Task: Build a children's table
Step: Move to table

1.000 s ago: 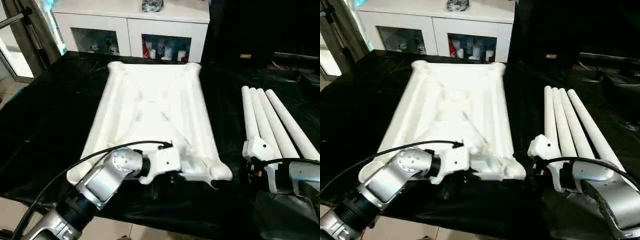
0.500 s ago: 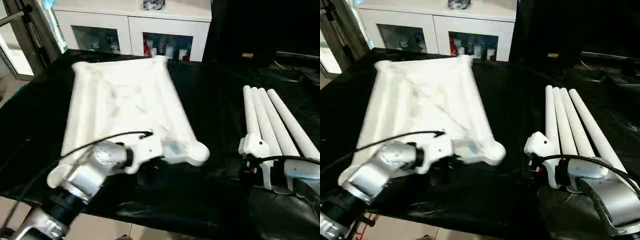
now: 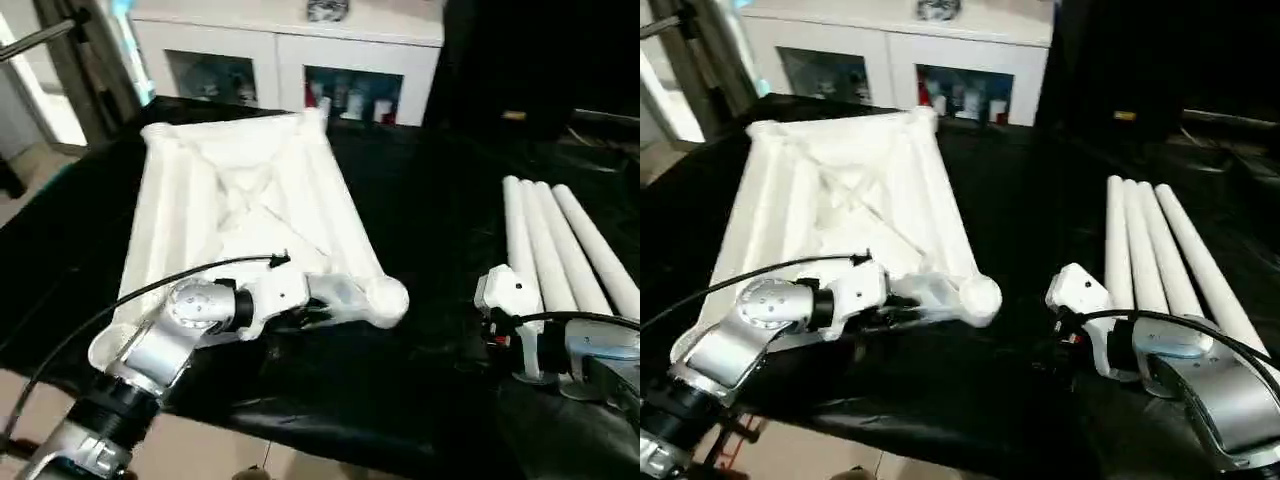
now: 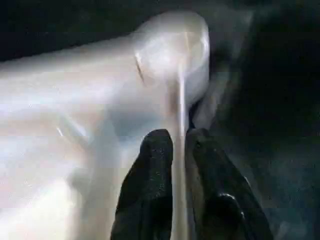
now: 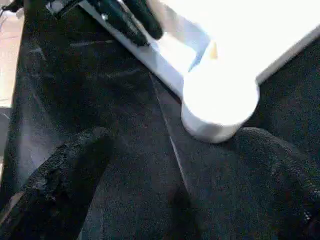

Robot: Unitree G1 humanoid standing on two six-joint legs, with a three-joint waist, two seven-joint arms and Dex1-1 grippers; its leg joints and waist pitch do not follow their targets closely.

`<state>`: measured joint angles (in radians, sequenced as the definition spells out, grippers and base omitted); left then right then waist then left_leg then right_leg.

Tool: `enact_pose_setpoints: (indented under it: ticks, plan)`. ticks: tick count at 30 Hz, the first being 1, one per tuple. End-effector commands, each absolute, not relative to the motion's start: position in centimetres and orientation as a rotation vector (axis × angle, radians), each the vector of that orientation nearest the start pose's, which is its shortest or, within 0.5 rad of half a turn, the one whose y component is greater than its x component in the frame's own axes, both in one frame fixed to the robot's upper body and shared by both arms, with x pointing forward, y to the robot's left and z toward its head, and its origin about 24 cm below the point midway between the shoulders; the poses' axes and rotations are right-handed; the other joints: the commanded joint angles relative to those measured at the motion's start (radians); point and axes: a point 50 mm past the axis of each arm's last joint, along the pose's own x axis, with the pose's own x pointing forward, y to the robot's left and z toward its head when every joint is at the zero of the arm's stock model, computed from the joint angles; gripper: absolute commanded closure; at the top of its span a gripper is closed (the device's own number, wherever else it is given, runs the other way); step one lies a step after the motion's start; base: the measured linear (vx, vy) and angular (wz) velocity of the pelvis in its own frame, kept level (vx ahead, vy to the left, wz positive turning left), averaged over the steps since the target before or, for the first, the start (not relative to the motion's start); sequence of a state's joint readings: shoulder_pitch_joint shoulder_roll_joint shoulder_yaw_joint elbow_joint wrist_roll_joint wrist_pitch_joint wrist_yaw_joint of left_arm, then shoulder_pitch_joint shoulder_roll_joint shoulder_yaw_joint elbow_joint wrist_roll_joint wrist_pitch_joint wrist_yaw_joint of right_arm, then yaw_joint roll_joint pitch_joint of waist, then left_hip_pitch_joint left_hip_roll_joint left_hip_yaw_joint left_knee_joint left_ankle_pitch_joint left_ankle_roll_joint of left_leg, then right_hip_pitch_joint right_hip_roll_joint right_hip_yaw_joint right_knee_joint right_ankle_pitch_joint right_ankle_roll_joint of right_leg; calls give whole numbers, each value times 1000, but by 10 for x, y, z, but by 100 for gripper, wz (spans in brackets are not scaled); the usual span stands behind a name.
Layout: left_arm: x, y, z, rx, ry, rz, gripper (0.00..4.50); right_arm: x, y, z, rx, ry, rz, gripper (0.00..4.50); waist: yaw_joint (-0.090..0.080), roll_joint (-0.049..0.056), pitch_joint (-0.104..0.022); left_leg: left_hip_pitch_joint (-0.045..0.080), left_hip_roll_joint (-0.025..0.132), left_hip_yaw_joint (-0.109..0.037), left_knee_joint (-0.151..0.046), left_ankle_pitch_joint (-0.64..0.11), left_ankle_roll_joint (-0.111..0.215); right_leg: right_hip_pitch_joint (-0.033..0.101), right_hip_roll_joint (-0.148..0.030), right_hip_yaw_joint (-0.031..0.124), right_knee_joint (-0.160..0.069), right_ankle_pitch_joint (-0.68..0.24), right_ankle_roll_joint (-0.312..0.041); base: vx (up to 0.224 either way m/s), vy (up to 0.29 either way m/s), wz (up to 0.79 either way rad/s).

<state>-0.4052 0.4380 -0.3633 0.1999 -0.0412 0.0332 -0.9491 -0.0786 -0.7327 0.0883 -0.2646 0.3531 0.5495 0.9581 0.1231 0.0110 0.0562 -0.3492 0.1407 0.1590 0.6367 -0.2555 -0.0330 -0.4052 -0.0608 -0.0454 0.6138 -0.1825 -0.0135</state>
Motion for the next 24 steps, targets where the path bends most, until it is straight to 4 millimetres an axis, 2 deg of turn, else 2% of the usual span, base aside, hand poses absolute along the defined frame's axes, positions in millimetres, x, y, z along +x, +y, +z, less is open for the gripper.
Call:
enact_pose_setpoints:
  ticks: [1, 2, 5, 6, 7, 8, 9, 11, 12, 13, 14, 15, 17, 20, 22, 24]
  plan:
    - [292, 118, 91, 498, 51, -1210, 359, 234, -198, 97, -241, 426, 1018, 0, 2, -9, -59, 0, 90, -29, -87, -46, 68, 53, -101, 55, -60, -150, -269, 0, 0, 0]
    - [292, 118, 91, 498, 50, -1210, 351, 234, -198, 97, -240, 426, 1018, 0, 1, -10, -57, -4, 90, -31, -89, -44, 68, 56, -100, 54, -59, -146, -266, 0, 0, 0]
    - [289, 125, 103, 464, 15, -1181, 331, 242, -197, 103, -229, 371, 915, 0, -2, -9, -58, -3, 87, -30, -89, -42, 55, 56, -100, 54, -59, -170, -254, 0, 0, 0]
    - [285, 127, 109, 410, 0, -1165, 331, 252, -196, 105, -223, 353, 788, 0, -4, -10, -57, -3, 86, -30, -90, -40, 45, 56, -98, 54, -59, -179, -249, 0, 0, 0]
    - [283, 128, 112, 384, -3, -1156, 317, 256, -196, 106, -210, 353, 735, 0, -9, -6, -55, -4, 85, -31, -92, -29, 35, 55, -99, 54, -56, -173, -253, 0, 0, 0]
    - [282, 128, 114, 360, -10, -1132, 310, 261, -196, 107, -168, 359, 664, 0, -15, -7, -55, -7, 82, -31, -92, -29, 25, 56, -95, 51, -57, -184, -249, 0, 0, 0]
    - [284, 128, 116, 350, -21, -1084, 301, 268, -197, 107, -81, 376, 587, 0, -22, -7, -54, -4, 78, -29, -92, -41, 17, 54, -91, 53, -60, -198, -248, 0, 0, 0]
    - [285, 127, 120, 306, -69, -1002, 301, 278, -200, 106, 35, 402, 432, 0, -24, -4, -52, -1, 75, -28, -92, -61, 11, 49, -89, 53, -67, -239, -239, 0, 0, 0]
    - [285, 126, 121, 273, -68, -978, 294, 280, -203, 104, 38, 424, 374, 0, -25, -6, -51, -3, 74, -27, -94, -65, -3, 51, -87, 53, -69, -257, -225, 0, 0, 0]
    - [285, 126, 121, 263, -75, -971, 271, 280, -204, 102, 30, 435, 346, 0, -24, -4, -52, 0, 76, -27, -94, -65, -12, 49, -88, 53, -68, -256, -223, 0, 0, 0]
    - [285, 125, 122, 253, -82, -962, 266, 281, -205, 101, 21, 445, 316, 0, -22, -3, -52, 6, 76, -25, -95, -67, -19, 44, -84, 54, -69, -246, -216, 0, 0, 0]
    - [283, 123, 122, 231, -78, -962, 265, 281, -208, 100, 5, 454, 267, 0, -21, -3, -53, 7, 74, -23, -94, -64, -19, 44, -83, 54, -69, -230, -216, 0, 0, 0]
    - [279, 119, 119, 215, -35, -965, 258, 281, -213, 100, -2, 474, 156, 0, -23, -6, -56, 0, 73, -22, -95, -15, -20, 50, -81, 56, -56, -140, -219, 0, 0, 0]
    - [272, 114, 117, 208, 0, -995, 223, 281, -222, 105, -18, 490, 34, 0, -23, -9, -55, -4, 72, -24, -98, -8, -21, 54, -84, 54, -58, -161, -205, 0, 0, 0]
    - [270, 112, 116, 205, 10, -1017, 224, 282, -225, 108, -22, 486, -10, 0, -23, -11, -54, -4, 70, -22, -99, -27, -21, 55, -85, 55, -64, -201, -188, 0, 0, 0]
    - [266, 109, 116, 208, 21, -1041, 187, 284, -232, 113, -34, 506, -78, 0, -23, -12, -52, -1, 67, -21, -102, -39, -28, 52, -82, 56, -70, -249, -164, 0, 0, 0]
